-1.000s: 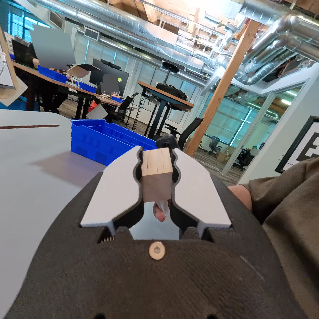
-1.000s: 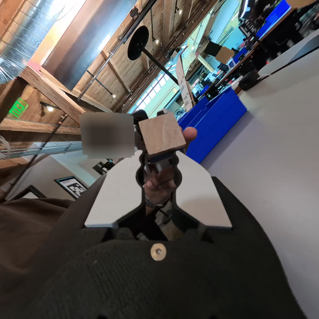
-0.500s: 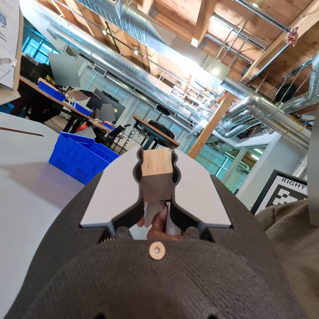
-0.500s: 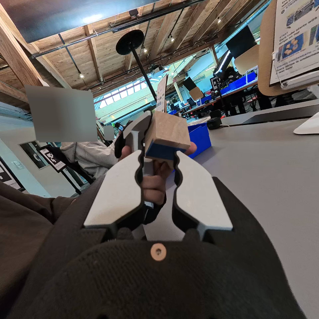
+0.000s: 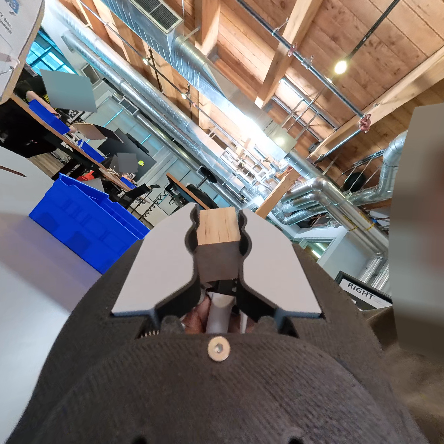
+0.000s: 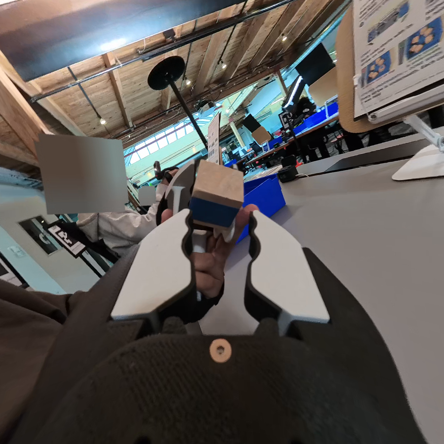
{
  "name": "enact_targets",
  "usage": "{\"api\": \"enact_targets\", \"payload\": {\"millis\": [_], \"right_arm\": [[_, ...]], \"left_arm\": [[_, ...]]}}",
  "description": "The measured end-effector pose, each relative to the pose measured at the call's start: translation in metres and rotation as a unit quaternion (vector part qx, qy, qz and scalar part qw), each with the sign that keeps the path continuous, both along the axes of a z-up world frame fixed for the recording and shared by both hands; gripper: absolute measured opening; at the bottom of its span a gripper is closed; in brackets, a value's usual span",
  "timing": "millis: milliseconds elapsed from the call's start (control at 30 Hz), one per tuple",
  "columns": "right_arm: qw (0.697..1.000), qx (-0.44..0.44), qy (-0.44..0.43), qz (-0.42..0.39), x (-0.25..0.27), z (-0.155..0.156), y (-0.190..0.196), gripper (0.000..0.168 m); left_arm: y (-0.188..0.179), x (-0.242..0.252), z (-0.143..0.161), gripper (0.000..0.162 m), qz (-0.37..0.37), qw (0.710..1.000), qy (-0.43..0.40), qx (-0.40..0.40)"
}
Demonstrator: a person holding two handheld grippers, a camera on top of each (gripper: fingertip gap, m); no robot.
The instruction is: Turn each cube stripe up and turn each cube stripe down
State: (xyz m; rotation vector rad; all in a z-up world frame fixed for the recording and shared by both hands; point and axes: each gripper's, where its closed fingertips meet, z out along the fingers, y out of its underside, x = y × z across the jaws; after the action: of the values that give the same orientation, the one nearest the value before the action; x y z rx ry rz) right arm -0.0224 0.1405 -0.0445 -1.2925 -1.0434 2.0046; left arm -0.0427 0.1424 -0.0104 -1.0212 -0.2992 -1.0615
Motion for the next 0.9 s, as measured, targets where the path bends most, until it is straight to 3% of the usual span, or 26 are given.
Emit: {"api": "enact_targets", "payload": {"millis": [367,500,633,767,900], "right_arm": [[0.997,-0.064,-0.008,0.052,-0.001,-0.001,-0.008,0.057],[0.997,-0.060,-0.010,0.054,-0.001,-0.001,-0.010,0.044],[0.998,-0.050,-0.004,0.049,0.001,0.003,-0.008,0.044],[1.000,0.002,0.015,0.020,0.006,0.019,0.015,0.043],[0.994,0.076,0.020,-0.074,0.016,0.052,0.084,0.043]], "left_arm": [[0.003,0.004,-0.004,0.031,0.006,1.000,0.014,-0.009],[0.005,0.013,-0.005,0.031,-0.007,1.000,0.020,-0.010],[0.004,0.011,-0.004,0.031,-0.014,1.000,0.016,-0.006],[0.002,0.003,-0.006,0.035,-0.009,1.000,0.020,-0.007],[0.005,0.000,-0.012,0.039,0.000,0.999,0.035,-0.023]]}}
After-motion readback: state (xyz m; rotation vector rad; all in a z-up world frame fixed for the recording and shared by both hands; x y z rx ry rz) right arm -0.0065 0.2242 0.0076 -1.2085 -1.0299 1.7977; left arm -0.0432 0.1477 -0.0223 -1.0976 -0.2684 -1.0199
